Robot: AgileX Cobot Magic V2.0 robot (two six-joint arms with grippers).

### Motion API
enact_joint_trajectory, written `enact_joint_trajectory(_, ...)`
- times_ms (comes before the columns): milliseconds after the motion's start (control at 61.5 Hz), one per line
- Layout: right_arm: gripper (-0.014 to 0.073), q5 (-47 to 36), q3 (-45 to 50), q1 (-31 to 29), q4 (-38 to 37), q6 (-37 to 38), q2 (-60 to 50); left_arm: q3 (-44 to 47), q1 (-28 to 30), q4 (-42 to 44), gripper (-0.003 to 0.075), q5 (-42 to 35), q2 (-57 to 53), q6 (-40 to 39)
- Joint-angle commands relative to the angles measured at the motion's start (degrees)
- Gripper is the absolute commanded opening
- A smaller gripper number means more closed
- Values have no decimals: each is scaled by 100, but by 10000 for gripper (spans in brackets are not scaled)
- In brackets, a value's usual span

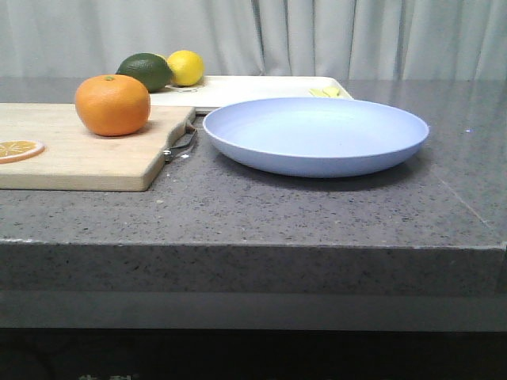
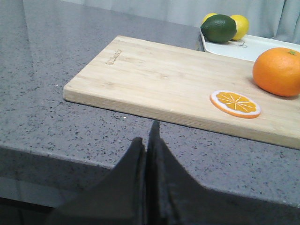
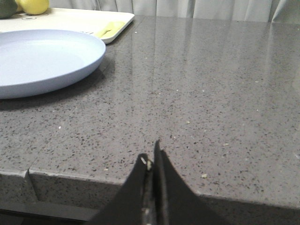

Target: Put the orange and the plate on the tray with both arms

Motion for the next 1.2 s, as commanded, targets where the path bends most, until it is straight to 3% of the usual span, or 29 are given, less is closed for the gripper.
enact_joint_trajectory(0, -59, -427, -26, -12, 3, -7, -130, 29, 7, -33, -18, -465, -125, -37)
enact_joint_trajectory(992, -59, -435, -26, -12, 3, -7, -130, 29, 7, -33, -18, -478, -125, -37)
enact_joint_trajectory(1187, -59, -1035, -26, -12, 8, -7, -130, 29, 7, -97, -18, -642, -125, -37)
